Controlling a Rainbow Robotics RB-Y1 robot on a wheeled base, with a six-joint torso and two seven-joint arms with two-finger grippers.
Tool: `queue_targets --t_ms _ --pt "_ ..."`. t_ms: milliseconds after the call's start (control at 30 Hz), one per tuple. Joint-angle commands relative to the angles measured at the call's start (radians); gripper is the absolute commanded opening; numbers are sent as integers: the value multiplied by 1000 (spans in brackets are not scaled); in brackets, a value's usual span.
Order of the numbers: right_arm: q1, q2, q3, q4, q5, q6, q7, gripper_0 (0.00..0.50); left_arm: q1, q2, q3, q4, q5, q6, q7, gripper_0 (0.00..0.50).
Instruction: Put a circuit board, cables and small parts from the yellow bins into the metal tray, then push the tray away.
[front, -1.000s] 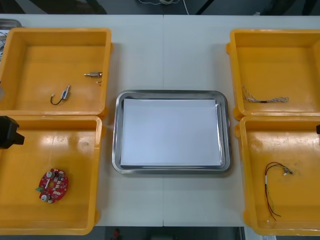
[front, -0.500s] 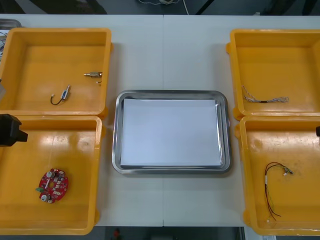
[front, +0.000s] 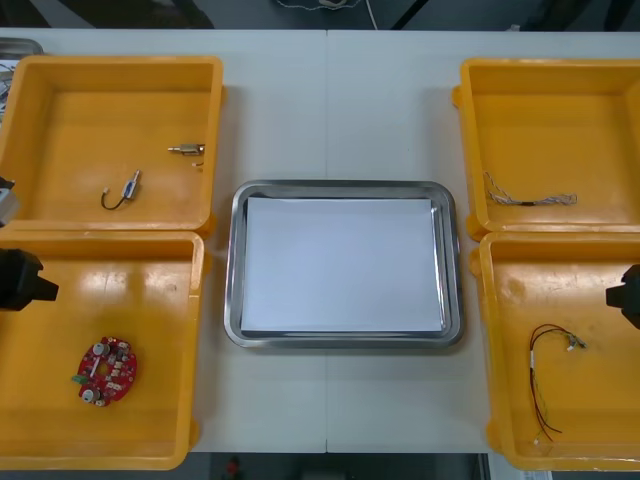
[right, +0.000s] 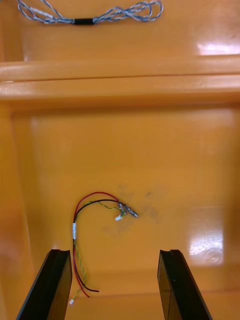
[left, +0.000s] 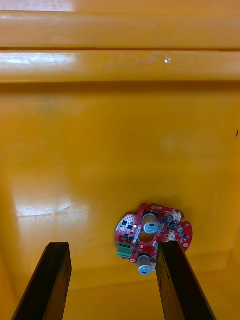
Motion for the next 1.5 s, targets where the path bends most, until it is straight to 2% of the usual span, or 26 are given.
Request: queue_targets --t_ms 33,367,700,867,1167,1333,1500 --pt "42 55 44 -32 39 3 -3 500 35 -5 -46 4 15 -47 -12 500" --pt "140 74 143 -32 138 3 -1 500 67 -5 -124 39 13 -138 -15 500" --pt "145 124 206 -30 236 -2 -11 500 110 -5 -175 42 7 -202 -11 500" --pt "151 146 209 -6 235 -59 -12 500 129 -5 -193 44 -1 -232 -12 500" --pt "189 146 237 60 236 -196 -12 500 133 -5 -248 59 -18 -288 -9 500" --pt "223 149 282 75 281 -274 -18 500 136 -5 -276 78 -31 -325 -12 500" --pt "240 149 317 80 316 -300 -23 500 138 -5 -291 98 -39 -351 -15 500"
